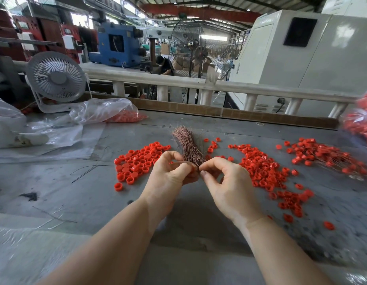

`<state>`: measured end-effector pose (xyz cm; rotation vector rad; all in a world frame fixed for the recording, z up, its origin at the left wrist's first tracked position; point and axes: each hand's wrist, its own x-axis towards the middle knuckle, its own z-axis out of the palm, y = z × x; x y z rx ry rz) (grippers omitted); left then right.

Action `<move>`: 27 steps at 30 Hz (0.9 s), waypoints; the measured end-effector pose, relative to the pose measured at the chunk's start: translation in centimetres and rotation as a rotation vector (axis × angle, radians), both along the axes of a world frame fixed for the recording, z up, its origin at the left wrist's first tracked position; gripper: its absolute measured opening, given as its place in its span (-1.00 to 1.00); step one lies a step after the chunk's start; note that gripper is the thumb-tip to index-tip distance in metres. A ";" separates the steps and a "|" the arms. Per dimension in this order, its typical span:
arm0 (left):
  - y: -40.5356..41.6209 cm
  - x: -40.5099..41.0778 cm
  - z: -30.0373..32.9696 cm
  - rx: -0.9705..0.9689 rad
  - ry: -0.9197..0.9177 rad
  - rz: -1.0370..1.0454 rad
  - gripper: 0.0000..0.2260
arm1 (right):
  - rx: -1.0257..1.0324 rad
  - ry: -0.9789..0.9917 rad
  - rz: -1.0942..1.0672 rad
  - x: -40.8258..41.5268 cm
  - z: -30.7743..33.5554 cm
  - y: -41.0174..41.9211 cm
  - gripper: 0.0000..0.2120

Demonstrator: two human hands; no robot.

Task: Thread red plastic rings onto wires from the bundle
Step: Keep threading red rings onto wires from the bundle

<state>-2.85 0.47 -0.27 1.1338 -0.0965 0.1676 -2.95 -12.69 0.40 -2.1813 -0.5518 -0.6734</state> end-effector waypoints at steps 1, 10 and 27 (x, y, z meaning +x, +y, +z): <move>0.0 0.0 0.0 -0.012 -0.003 -0.008 -0.79 | 0.001 0.004 0.003 0.0 0.0 0.0 -0.88; 0.0 -0.1 0.0 -0.100 -0.070 -0.112 -0.76 | 0.066 -0.033 -0.018 0.1 0.2 -0.2 -0.87; 0.2 -0.3 0.1 0.044 -0.069 -0.052 -0.79 | 0.049 -0.030 -0.043 -0.1 0.4 -0.2 -0.89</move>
